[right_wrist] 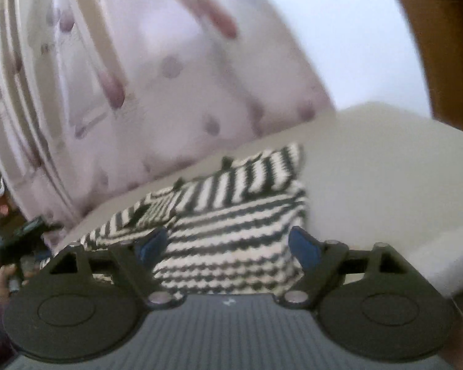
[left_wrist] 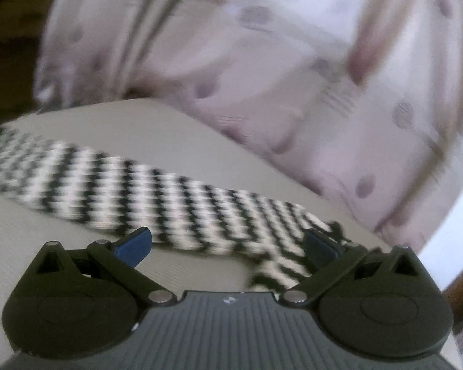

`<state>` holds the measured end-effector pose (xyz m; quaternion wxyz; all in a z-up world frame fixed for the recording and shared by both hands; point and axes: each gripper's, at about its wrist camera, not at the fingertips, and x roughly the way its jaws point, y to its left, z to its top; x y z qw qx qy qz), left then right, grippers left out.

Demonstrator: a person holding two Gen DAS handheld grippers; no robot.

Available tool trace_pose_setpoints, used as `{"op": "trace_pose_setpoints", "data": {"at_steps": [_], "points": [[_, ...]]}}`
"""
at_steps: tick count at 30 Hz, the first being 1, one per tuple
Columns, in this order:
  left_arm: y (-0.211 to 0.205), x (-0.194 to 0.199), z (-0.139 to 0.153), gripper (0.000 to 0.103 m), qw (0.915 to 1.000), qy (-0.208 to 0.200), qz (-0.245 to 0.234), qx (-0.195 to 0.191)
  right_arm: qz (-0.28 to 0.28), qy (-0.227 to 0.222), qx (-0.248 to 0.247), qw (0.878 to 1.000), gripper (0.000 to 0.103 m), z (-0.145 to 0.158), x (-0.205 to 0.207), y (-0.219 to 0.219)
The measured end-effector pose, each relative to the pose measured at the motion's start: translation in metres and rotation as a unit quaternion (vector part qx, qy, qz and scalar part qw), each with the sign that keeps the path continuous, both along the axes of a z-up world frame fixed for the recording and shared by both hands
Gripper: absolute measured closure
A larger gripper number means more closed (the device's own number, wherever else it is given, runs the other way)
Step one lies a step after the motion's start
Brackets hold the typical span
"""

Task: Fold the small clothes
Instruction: 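Grasp the cuff of the other sleeve with the left gripper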

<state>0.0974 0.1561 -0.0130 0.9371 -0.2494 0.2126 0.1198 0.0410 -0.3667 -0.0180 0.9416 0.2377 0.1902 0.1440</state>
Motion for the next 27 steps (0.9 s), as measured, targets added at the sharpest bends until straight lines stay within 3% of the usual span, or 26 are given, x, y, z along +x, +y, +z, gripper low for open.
{"op": "trace_pose_setpoints", "data": {"at_steps": [4,6,8,12,18,19,20,21,22,23,27], "points": [[0.069,-0.028,-0.002,0.005,0.9937,0.035,0.077,-0.073,0.001,0.003,0.047,0.999,0.014,-0.012,-0.012,-0.003],[0.103,-0.04,-0.01,0.007,0.9849,0.048,0.112,-0.123,0.013,0.012,0.056,0.998,0.014,-0.018,-0.006,0.007],[0.132,-0.05,-0.016,0.009,0.976,0.051,0.152,-0.147,0.033,0.016,0.063,0.997,0.014,-0.02,0.001,0.017],[0.17,-0.049,-0.019,0.011,0.973,0.038,0.165,-0.157,0.063,0.014,0.059,0.996,0.014,-0.016,0.008,0.04],[0.184,-0.018,-0.017,0.014,0.9808,0.051,0.155,-0.107,0.064,0.011,0.063,0.996,0.014,-0.013,0.006,0.044],[0.184,-0.014,-0.018,0.026,0.9815,0.054,0.156,-0.097,0.06,0.014,0.071,0.996,0.014,-0.015,0.005,0.041],[0.185,-0.011,-0.019,0.057,0.9821,0.057,0.153,-0.094,0.056,0.018,0.08,0.995,0.014,-0.017,0.005,0.038],[0.188,-0.004,-0.022,0.08,0.983,0.066,0.14,-0.099,0.05,0.021,0.089,0.995,0.014,-0.02,0.005,0.035],[0.191,0.002,-0.027,0.096,0.9823,0.081,0.127,-0.111,0.045,0.024,0.098,0.994,0.014,-0.022,0.004,0.031],[0.191,0.004,-0.03,0.097,0.9818,0.076,0.131,-0.114,0.04,0.026,0.107,0.993,0.014,-0.023,0.005,0.028],[0.171,0.022,-0.004,0.097,0.9864,0.066,0.141,-0.053,0.022,0.026,0.129,0.991,0.014,-0.026,0.006,0.018]]}}
